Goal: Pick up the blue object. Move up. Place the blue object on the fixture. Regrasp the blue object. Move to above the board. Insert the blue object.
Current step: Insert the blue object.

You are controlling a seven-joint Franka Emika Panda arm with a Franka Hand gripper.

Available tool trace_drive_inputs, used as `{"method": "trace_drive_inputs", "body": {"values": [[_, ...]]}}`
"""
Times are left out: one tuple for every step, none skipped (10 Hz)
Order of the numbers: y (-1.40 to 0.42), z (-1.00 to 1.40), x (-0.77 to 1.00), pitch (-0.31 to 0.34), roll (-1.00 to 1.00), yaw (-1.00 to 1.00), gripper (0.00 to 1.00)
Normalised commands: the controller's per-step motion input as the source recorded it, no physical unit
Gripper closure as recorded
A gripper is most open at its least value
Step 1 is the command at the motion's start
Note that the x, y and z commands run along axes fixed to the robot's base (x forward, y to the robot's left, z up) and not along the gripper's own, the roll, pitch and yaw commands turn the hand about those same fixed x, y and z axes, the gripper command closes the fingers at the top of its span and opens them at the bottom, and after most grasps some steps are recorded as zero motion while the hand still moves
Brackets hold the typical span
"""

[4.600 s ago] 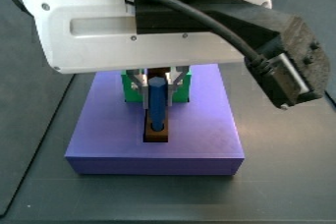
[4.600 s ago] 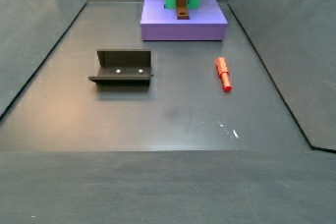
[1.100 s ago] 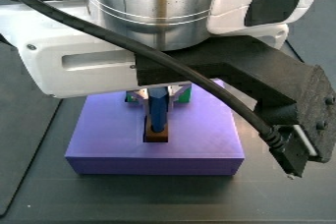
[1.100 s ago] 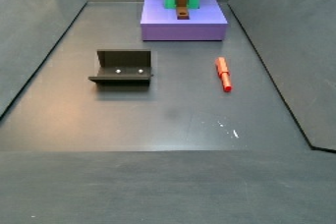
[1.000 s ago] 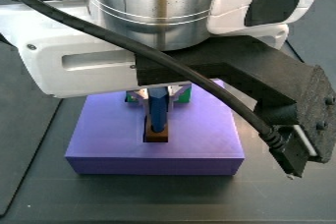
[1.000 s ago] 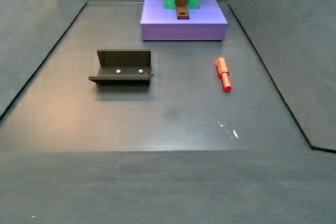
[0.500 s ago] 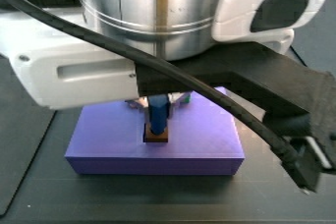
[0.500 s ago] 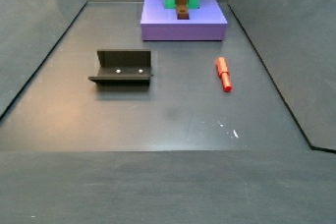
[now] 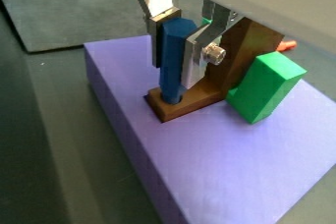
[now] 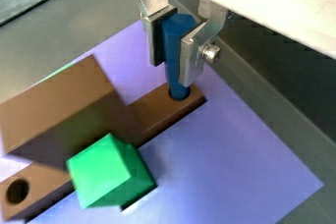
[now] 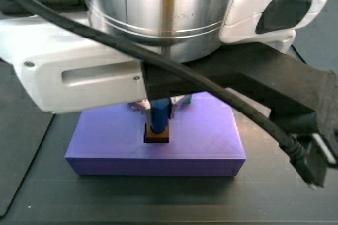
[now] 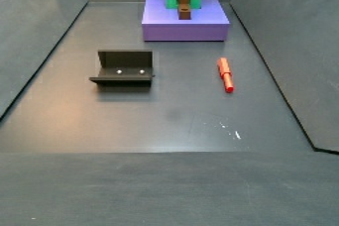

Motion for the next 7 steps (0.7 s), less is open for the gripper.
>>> {"method": "trace_drive_inputs", "body": {"values": [[0.35, 0.21, 0.64, 0.269, 0.20, 0.18, 1.00], [0.36, 0.25, 0.62, 0.283, 0.23, 0.17, 1.00], [0.15, 0.34, 0.64, 0.314, 0.18, 0.23, 1.00], [0.00, 0.11, 0.28, 0.190, 0.06, 0.31, 1.00], [0.00, 0.00, 0.00, 0.000, -0.02, 0.14, 1.00], [0.00, 0.00, 0.00, 0.000, 0.00, 0.07, 1.00], [0.00, 0.00, -0.02, 0.000, -0.01, 0.05, 1.00]]}}
